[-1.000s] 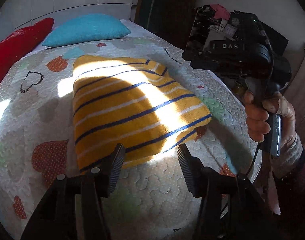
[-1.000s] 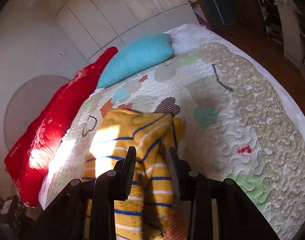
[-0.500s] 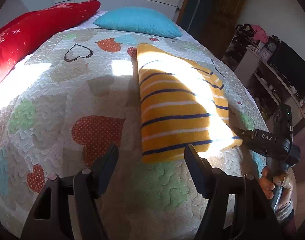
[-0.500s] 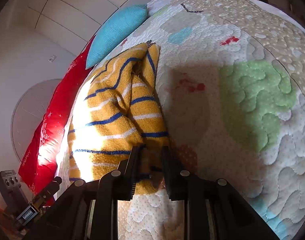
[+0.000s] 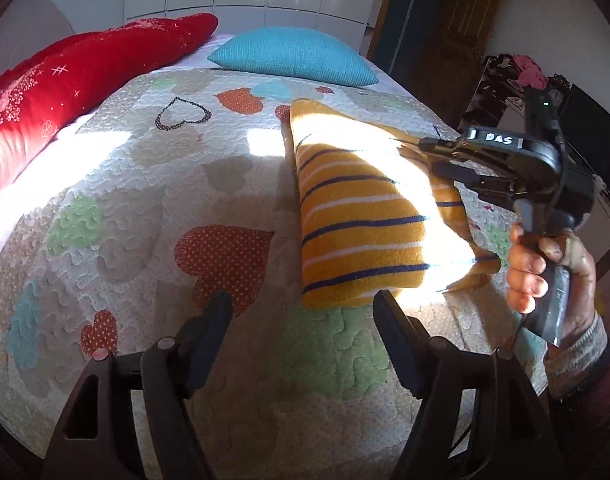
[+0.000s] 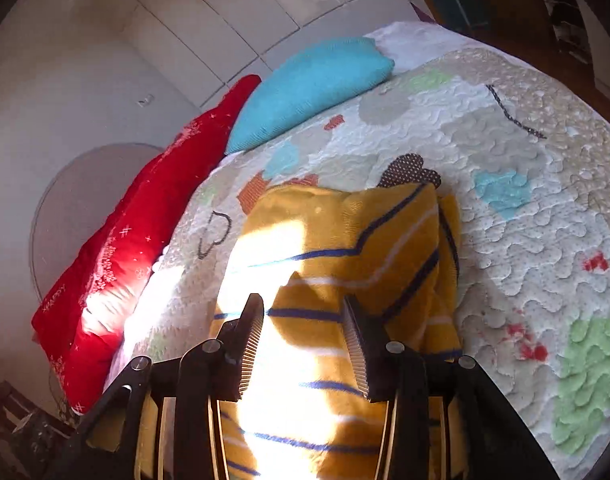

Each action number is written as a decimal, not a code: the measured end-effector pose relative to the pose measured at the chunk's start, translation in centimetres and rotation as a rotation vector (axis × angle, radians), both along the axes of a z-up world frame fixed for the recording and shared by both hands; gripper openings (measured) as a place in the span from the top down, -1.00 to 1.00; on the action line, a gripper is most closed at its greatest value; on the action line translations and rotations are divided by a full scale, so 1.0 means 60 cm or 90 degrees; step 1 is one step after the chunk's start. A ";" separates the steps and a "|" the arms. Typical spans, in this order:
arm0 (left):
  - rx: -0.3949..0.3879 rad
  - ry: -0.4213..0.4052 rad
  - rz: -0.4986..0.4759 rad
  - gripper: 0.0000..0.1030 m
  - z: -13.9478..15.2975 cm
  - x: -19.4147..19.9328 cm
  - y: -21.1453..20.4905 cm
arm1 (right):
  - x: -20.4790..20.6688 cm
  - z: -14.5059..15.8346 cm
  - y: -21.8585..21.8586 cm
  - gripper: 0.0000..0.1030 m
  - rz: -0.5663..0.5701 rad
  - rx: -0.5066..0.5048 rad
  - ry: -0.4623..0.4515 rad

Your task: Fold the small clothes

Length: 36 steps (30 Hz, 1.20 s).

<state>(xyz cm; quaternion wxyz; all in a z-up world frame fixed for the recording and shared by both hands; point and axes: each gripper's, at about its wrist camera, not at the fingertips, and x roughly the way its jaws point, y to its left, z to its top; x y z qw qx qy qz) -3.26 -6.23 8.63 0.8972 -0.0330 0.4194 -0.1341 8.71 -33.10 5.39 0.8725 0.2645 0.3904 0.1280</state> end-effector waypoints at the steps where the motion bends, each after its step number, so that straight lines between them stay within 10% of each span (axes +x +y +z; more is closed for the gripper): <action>1: 0.011 -0.014 0.004 -0.53 0.007 -0.005 0.002 | 0.011 -0.015 -0.006 0.22 -0.030 -0.030 0.019; 16: 0.041 -0.080 0.008 -0.68 0.019 -0.024 -0.011 | -0.232 -0.005 -0.071 -0.23 -0.194 -0.165 -0.004; 25: 0.101 -0.289 0.116 -0.96 0.083 -0.097 0.017 | -0.307 -0.022 -0.013 -0.25 -0.195 -0.173 0.008; 36: 0.064 -0.468 0.138 -1.00 0.182 -0.182 0.042 | -0.327 0.013 0.058 -0.40 -0.145 -0.200 -0.034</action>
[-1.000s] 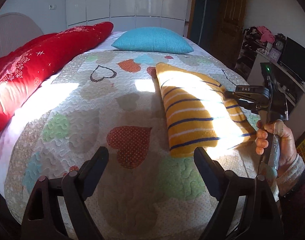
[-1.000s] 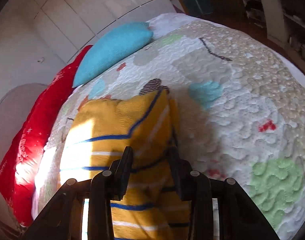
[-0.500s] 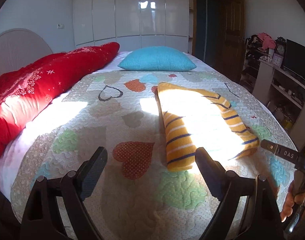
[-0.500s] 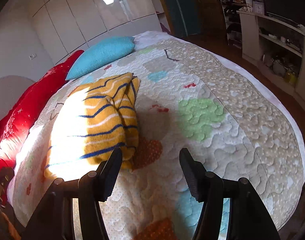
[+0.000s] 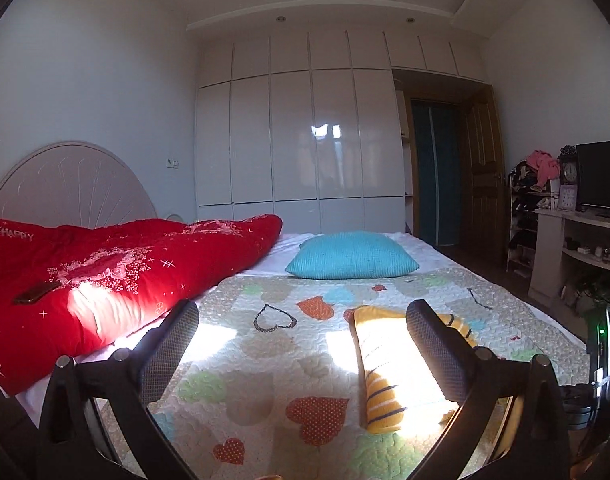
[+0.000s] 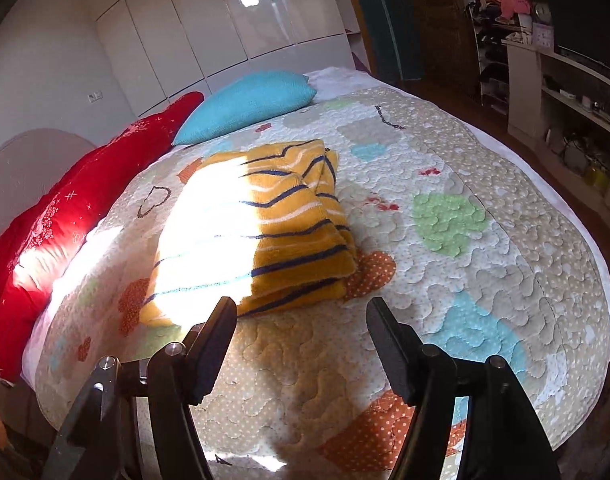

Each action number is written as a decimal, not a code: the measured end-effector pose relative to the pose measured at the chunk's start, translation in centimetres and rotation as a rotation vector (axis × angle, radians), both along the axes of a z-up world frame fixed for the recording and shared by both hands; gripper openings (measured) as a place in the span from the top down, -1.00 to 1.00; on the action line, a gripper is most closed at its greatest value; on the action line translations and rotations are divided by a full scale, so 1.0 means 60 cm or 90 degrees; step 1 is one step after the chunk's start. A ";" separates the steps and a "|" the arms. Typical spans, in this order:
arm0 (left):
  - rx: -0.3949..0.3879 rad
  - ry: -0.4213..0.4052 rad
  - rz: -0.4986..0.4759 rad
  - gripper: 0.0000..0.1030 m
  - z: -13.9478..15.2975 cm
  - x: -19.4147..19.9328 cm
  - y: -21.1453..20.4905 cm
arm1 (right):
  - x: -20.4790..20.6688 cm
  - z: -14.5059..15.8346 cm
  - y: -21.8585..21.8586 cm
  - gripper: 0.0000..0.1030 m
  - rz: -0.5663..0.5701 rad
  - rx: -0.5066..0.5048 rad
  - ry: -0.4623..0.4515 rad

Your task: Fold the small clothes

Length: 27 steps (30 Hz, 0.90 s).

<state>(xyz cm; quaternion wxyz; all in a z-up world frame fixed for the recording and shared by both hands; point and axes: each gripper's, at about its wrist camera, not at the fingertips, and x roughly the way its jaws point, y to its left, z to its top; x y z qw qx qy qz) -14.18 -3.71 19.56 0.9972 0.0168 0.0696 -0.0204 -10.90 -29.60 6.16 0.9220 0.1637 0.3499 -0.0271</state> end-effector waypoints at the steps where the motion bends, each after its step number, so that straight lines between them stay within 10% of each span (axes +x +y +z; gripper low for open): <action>1: -0.002 0.008 -0.006 -1.00 0.001 -0.002 -0.002 | 0.000 -0.001 0.002 -0.40 0.002 -0.002 0.003; 13: 0.003 0.206 -0.111 -1.00 -0.061 0.041 -0.044 | 0.000 -0.016 0.008 -0.43 0.004 -0.016 0.022; 27: 0.045 0.380 -0.056 -1.00 -0.165 0.101 -0.039 | 0.000 -0.030 0.016 -0.47 0.006 -0.052 0.041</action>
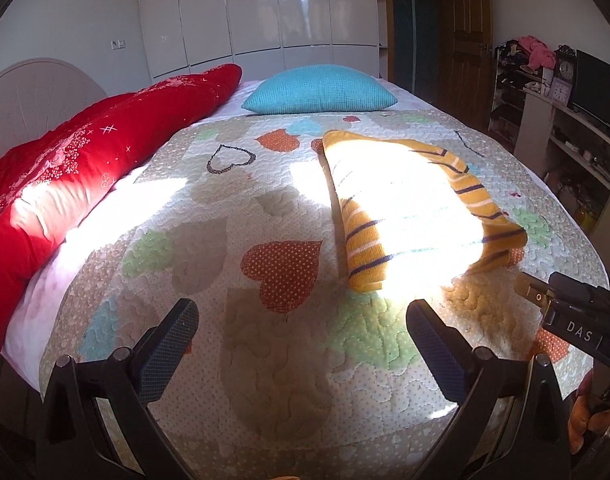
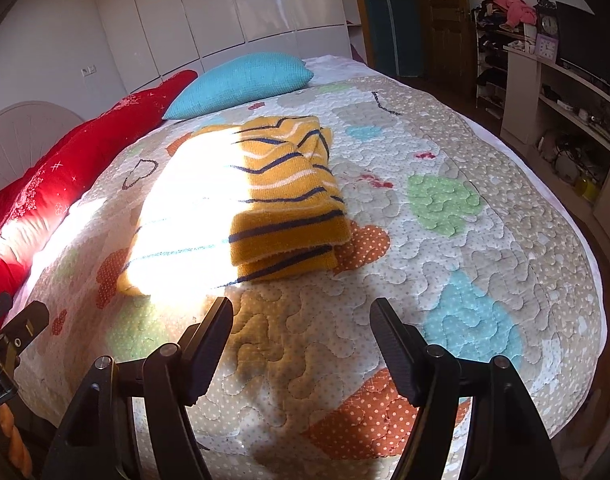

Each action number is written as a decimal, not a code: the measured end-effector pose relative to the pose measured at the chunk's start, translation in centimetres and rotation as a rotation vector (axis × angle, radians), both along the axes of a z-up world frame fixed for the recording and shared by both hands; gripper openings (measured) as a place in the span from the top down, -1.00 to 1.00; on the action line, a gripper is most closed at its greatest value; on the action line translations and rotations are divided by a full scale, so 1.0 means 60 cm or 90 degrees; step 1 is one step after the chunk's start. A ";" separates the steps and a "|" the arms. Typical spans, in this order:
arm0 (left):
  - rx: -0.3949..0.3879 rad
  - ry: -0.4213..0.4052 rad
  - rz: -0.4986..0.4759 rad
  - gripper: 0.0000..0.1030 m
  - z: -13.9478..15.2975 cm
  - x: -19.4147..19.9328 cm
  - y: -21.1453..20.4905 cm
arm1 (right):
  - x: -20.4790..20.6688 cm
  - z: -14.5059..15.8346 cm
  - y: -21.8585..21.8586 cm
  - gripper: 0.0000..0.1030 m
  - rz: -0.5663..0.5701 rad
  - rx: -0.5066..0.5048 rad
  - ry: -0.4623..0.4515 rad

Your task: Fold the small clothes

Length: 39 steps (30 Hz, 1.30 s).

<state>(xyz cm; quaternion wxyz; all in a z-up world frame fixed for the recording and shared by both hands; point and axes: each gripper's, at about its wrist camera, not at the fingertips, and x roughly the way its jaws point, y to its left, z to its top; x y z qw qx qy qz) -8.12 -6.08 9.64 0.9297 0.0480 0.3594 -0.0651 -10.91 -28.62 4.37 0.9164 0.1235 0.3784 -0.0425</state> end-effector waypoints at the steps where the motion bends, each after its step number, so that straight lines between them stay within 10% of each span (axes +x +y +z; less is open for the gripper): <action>1: -0.006 0.007 0.002 -1.00 -0.003 0.002 0.003 | 0.000 0.000 0.003 -0.47 0.002 -0.002 0.001; 39: 0.027 0.077 0.049 -1.00 -0.050 0.024 0.010 | 0.001 -0.001 0.036 -0.56 0.041 -0.053 -0.003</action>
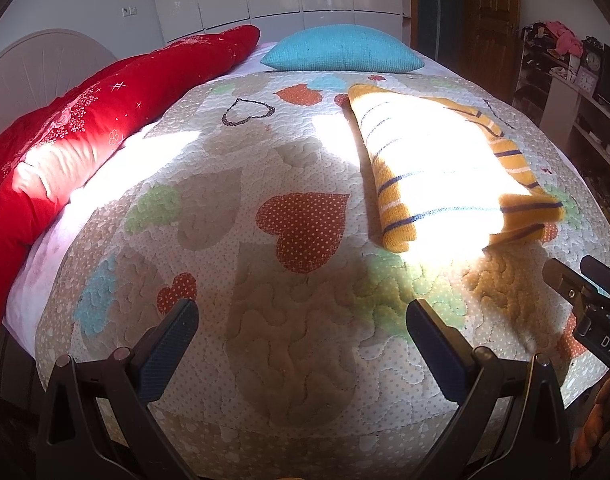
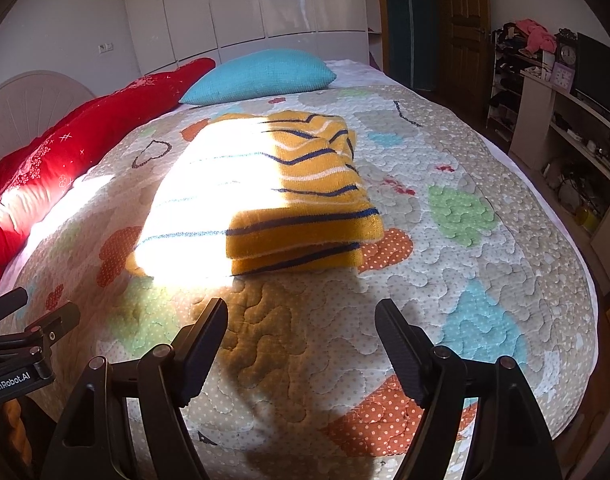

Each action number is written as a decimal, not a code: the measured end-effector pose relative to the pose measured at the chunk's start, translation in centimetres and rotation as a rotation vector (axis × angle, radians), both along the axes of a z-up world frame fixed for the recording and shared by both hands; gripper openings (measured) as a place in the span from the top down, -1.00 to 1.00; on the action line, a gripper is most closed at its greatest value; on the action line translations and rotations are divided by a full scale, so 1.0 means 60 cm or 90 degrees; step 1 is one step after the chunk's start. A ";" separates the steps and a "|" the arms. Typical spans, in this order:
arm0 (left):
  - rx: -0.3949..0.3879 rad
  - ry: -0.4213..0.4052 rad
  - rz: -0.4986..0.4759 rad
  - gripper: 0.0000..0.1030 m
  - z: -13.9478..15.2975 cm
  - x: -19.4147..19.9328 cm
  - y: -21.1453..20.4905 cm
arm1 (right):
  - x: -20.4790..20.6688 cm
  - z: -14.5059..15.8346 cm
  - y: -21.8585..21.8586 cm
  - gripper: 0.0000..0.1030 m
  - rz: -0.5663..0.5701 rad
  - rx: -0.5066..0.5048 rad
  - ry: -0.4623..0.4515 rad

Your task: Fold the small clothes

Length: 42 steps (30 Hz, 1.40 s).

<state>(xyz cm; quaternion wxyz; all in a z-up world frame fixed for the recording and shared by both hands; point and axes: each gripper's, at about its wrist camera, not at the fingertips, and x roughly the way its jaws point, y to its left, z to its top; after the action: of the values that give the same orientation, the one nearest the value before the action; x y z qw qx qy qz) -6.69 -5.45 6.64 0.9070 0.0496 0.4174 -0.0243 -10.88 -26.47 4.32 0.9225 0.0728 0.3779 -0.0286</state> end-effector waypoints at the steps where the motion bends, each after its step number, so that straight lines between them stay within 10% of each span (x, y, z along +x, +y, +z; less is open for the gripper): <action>1: 0.002 0.000 0.000 -1.00 0.000 0.000 0.000 | 0.000 0.000 0.000 -0.56 0.001 0.000 0.000; 42: -0.008 0.028 -0.003 -1.00 -0.017 0.007 0.008 | -0.002 0.015 0.009 -0.62 0.006 0.003 -0.024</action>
<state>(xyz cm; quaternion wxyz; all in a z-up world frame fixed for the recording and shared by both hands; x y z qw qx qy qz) -6.28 -4.99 5.65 0.8980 0.0447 0.4367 -0.0302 -10.99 -25.93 5.24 0.9295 0.0738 0.3607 -0.0223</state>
